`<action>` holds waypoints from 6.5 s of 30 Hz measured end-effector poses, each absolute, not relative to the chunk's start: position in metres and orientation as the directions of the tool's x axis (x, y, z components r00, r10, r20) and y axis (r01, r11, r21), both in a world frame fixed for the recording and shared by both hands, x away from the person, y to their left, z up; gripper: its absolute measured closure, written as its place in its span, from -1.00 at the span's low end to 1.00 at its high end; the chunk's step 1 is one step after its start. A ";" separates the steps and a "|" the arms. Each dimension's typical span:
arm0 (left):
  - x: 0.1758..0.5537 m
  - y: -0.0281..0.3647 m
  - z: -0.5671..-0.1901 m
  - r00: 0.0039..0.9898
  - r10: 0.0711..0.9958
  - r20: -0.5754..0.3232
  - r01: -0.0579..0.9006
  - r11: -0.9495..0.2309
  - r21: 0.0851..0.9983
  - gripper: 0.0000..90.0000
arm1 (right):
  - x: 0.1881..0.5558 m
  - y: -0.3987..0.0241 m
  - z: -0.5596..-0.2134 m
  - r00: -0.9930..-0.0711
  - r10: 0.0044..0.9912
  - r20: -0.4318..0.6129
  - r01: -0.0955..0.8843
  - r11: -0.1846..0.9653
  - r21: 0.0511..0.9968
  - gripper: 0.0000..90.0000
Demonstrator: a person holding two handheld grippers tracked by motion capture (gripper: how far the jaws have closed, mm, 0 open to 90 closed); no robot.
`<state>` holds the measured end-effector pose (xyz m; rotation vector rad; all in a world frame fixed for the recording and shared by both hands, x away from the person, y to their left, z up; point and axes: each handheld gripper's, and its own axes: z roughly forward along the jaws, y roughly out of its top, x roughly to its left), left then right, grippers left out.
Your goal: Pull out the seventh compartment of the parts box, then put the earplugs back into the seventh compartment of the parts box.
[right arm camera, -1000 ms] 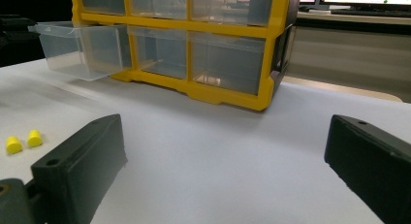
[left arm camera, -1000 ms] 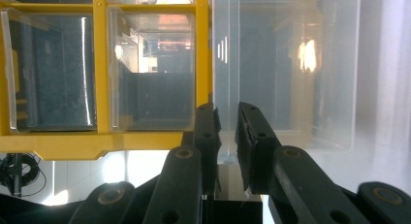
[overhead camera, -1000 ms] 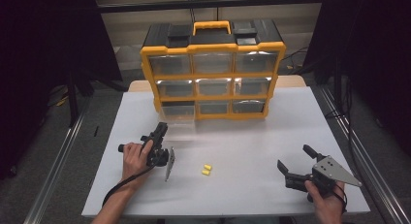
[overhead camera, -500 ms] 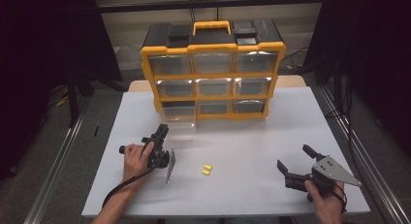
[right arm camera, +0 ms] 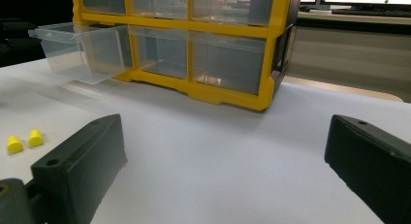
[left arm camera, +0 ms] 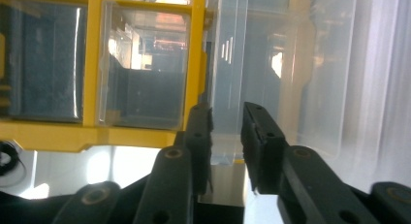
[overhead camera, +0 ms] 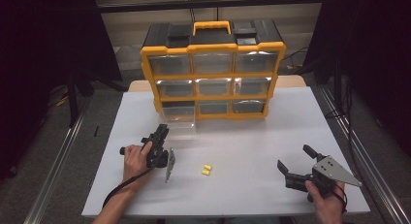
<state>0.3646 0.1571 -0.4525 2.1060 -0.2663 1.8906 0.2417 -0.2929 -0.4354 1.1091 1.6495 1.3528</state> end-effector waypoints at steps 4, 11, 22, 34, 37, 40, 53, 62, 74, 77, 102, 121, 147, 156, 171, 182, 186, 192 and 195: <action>0.364 0.159 -0.451 0.160 0.160 0.974 -0.320 -0.925 0.204 0.35 | 0.242 -0.293 -0.435 -0.371 0.929 -0.009 0.173 0.079 0.982 -0.98; 0.364 0.163 -0.445 0.250 0.367 0.896 -0.269 -0.863 0.428 0.01 | 0.242 -0.293 -0.435 -0.370 0.929 -0.009 0.174 0.079 0.982 -0.98; 0.360 0.169 -0.436 0.355 0.641 0.681 -0.202 -0.658 0.725 -0.56 | 0.242 -0.293 -0.435 -0.371 0.929 -0.008 0.175 0.078 0.982 -0.98; 0.367 0.175 -0.432 0.503 0.805 0.313 0.026 -0.376 0.926 -0.86 | 0.241 -0.293 -0.435 -0.372 0.928 -0.005 0.176 0.076 0.981 -0.98; 0.367 0.179 -0.432 0.529 0.825 0.196 0.091 -0.285 0.954 -0.87 | 0.241 -0.293 -0.435 -0.370 0.929 -0.007 0.176 0.077 0.981 -0.98; 0.367 0.184 -0.432 0.547 0.833 0.090 0.159 -0.209 0.965 -0.87 | 0.241 -0.292 -0.435 -0.372 0.928 -0.009 0.173 0.079 0.982 -0.98; 0.356 0.200 -0.438 0.547 0.834 -0.078 0.239 -0.066 0.969 -0.88 | 0.241 -0.293 -0.435 -0.364 0.931 -0.012 0.173 0.080 0.982 -0.98; 0.339 0.208 -0.440 0.533 0.846 -0.023 0.205 -0.103 0.973 -0.88 | 0.241 -0.292 -0.435 -0.364 0.932 -0.006 0.175 0.075 0.982 -0.98; 0.315 0.221 -0.440 0.504 0.863 -0.029 0.212 -0.091 0.973 -0.88 | 0.243 -0.293 -0.435 -0.348 0.937 -0.005 0.181 0.072 0.981 -0.98; 0.309 0.222 -0.439 0.506 0.861 -0.043 0.216 -0.079 0.973 -0.88 | 0.243 -0.293 -0.436 -0.344 0.939 -0.004 0.183 0.071 0.981 -0.98; 0.310 0.225 -0.431 0.642 0.764 -0.065 0.265 -0.142 0.954 -0.87 | 0.245 -0.294 -0.436 -0.346 0.938 -0.002 0.186 0.071 0.980 -0.98; 0.322 0.205 -0.428 0.844 0.523 -0.116 0.306 -0.293 0.906 -0.82 | 0.242 -0.294 -0.436 -0.354 0.935 -0.004 0.181 0.073 0.981 -0.98; 0.328 0.155 -0.424 0.921 0.385 -0.064 0.244 -0.440 0.864 -0.92 | 0.243 -0.293 -0.436 -0.358 0.934 -0.006 0.177 0.074 0.981 -0.98; 0.330 0.129 -0.427 0.953 0.299 -0.046 0.203 -0.522 0.828 -0.90 | 0.243 -0.294 -0.436 -0.360 0.933 -0.002 0.178 0.071 0.981 -0.98; 0.340 0.099 -0.422 0.982 0.188 0.010 0.116 -0.644 0.756 -0.67 | 0.243 -0.293 -0.436 -0.360 0.933 -0.003 0.180 0.073 0.981 -0.98; 0.348 0.086 -0.428 0.995 0.101 0.008 0.070 -0.742 0.667 -0.37 | 0.243 -0.293 -0.436 -0.360 0.933 -0.001 0.182 0.071 0.981 -0.98; 0.350 0.082 -0.429 0.996 0.085 0.002 0.064 -0.761 0.646 -0.21 | 0.242 -0.293 -0.436 -0.362 0.932 -0.004 0.179 0.073 0.981 -0.98; 0.351 0.078 -0.430 0.998 0.062 -0.008 0.054 -0.788 0.613 0.10 | 0.242 -0.293 -0.436 -0.363 0.932 -0.005 0.178 0.075 0.981 -0.98; 0.352 0.077 -0.432 0.998 0.063 0.001 0.050 -0.808 0.587 0.14 | 0.243 -0.293 -0.436 -0.362 0.932 -0.001 0.181 0.071 0.981 -0.98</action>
